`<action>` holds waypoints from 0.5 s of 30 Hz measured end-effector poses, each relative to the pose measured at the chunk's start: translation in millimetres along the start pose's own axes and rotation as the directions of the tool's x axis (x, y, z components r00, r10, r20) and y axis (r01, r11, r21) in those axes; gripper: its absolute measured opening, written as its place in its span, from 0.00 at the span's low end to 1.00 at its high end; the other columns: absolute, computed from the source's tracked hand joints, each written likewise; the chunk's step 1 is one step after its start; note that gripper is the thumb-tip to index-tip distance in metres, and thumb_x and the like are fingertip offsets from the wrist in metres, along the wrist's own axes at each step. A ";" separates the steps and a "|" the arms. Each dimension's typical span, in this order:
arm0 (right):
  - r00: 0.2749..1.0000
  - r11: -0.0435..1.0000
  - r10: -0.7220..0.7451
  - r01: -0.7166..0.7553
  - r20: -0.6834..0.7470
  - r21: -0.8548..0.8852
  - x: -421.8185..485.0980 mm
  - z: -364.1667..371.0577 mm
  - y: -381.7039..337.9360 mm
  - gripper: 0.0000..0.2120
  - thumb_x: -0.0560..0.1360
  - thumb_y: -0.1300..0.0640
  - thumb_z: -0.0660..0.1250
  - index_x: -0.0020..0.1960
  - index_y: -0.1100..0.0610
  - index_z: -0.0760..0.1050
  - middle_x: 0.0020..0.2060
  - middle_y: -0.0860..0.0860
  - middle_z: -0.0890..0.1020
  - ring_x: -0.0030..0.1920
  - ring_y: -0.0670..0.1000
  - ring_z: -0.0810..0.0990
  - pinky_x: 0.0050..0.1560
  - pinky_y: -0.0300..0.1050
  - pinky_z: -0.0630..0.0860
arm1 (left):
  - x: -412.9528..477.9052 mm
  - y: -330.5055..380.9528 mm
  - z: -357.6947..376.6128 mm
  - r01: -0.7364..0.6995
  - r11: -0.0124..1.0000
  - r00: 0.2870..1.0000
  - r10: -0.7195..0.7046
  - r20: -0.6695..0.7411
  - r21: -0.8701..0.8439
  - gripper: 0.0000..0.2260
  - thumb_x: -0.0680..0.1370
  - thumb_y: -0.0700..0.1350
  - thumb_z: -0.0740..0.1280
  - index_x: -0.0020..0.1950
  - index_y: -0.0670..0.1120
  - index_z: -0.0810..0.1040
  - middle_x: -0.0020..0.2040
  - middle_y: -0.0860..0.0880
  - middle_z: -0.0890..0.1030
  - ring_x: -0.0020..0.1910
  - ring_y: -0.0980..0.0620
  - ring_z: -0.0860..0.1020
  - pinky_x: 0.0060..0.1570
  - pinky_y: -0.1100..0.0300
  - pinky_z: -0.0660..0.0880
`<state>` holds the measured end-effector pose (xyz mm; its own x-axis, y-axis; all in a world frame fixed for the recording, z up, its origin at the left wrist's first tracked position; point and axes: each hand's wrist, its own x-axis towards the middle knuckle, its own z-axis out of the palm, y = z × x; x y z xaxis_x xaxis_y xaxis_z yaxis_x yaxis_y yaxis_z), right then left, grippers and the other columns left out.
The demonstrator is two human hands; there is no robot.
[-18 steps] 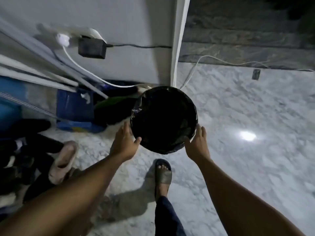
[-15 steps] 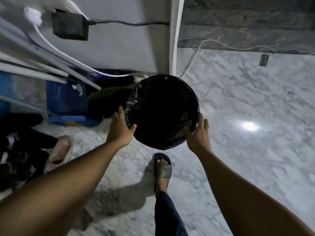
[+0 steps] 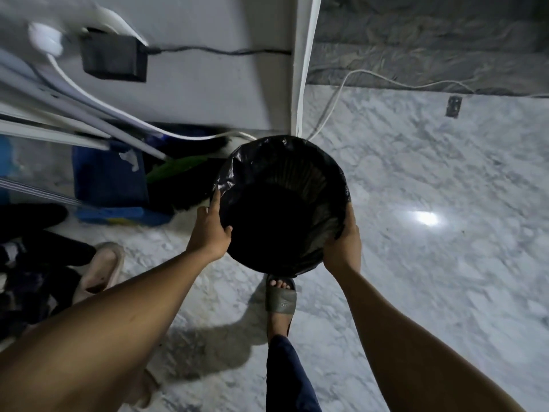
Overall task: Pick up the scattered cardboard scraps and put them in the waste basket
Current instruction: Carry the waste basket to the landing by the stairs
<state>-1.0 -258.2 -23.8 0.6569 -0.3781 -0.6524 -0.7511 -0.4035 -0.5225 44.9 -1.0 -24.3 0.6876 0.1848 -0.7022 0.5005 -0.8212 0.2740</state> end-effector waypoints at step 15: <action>0.998 0.984 -0.045 0.036 0.050 0.176 -213.6 -105.8 -107.0 0.36 0.71 0.65 0.57 0.76 0.40 0.62 0.56 0.47 0.81 0.36 0.49 0.78 0.26 0.36 0.71 | -211.5 12.5 -203.8 -0.264 0.957 0.959 0.246 -0.141 -0.121 0.38 0.77 0.36 0.65 0.80 0.60 0.51 0.72 0.44 0.64 0.61 0.43 0.76 0.58 0.54 0.74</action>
<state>-54.0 -222.4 229.5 0.6863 -0.3176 -0.6543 -0.7268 -0.2643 -0.6340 12.9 59.7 261.6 0.8568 0.0513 -0.5130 0.3616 -0.7691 0.5270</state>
